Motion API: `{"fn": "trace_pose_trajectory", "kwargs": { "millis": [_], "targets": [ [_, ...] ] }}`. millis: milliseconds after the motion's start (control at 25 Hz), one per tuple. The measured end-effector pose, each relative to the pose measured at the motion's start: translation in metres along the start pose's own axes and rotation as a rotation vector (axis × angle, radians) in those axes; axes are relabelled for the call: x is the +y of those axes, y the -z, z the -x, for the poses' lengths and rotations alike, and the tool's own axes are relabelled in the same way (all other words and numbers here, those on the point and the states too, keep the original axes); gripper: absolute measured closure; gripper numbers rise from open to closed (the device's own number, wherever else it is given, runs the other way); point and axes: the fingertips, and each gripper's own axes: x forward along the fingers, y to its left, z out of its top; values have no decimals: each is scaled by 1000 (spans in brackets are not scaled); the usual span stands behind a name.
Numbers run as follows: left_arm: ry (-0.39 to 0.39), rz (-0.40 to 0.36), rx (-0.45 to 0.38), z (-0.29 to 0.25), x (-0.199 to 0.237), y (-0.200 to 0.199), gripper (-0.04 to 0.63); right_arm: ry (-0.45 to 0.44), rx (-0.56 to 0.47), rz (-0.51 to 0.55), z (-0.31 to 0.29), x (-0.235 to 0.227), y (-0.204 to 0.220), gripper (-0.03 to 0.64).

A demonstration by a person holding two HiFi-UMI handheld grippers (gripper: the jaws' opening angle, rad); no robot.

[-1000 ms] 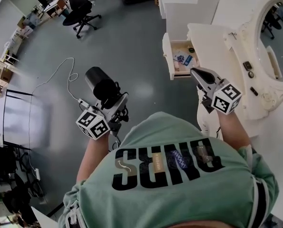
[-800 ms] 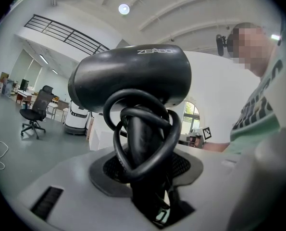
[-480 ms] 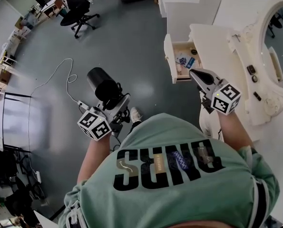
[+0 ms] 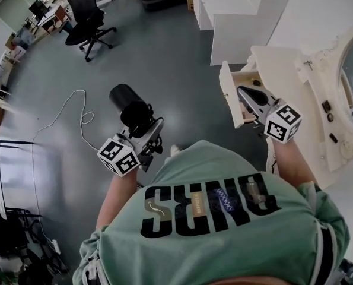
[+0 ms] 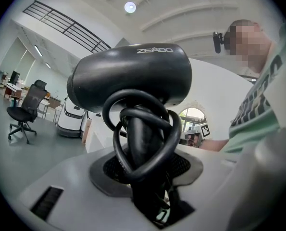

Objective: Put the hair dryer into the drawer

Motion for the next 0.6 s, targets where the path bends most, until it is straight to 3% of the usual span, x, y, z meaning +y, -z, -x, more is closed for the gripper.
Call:
{"fn": "trace_pose_trajectory", "kwargs": {
  "millis": [280, 600],
  "targets": [
    [81, -48, 46, -4, 112, -51, 399, 73, 5, -4, -109, -15, -28, 623],
    [137, -38, 62, -21, 178, -72, 399, 123, 31, -9, -175, -40, -37, 623]
  ]
}}
